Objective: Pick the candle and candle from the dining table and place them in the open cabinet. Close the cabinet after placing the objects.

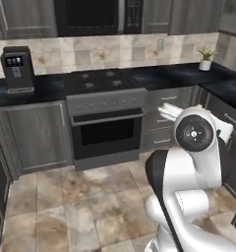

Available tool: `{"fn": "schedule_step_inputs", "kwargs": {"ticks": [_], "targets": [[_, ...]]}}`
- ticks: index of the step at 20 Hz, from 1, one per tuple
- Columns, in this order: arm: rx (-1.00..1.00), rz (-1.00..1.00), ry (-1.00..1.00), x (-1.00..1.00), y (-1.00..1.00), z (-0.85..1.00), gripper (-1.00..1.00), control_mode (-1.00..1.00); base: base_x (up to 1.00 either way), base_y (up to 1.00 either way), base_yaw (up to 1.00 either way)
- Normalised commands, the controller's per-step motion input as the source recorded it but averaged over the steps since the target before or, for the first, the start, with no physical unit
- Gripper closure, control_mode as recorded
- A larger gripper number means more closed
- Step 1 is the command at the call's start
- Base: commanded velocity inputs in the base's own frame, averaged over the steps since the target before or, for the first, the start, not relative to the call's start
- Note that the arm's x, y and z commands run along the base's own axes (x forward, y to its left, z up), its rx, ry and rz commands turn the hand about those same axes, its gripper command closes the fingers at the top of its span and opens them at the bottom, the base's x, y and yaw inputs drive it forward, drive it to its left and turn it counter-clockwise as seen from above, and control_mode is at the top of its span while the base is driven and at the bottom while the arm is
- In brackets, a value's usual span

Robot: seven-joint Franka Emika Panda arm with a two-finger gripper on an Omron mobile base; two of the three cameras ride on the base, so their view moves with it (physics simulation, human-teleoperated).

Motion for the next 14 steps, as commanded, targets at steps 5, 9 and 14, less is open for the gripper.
{"fn": "schedule_step_inputs", "kwargs": {"ticks": [5, 9, 14], "targets": [[0.00, 0.00, 0.00, 0.00, 0.00, 0.00, 1.00, 1.00, 0.60, -0.13, -0.25], [0.00, 0.00, 0.00, 0.00, 0.00, 0.00, 1.00, 1.00, 0.58, -0.18, -0.29], [0.00, 0.00, 0.00, 0.00, 0.00, 0.00, 1.00, 1.00, 0.56, -0.19, -0.35]]}}
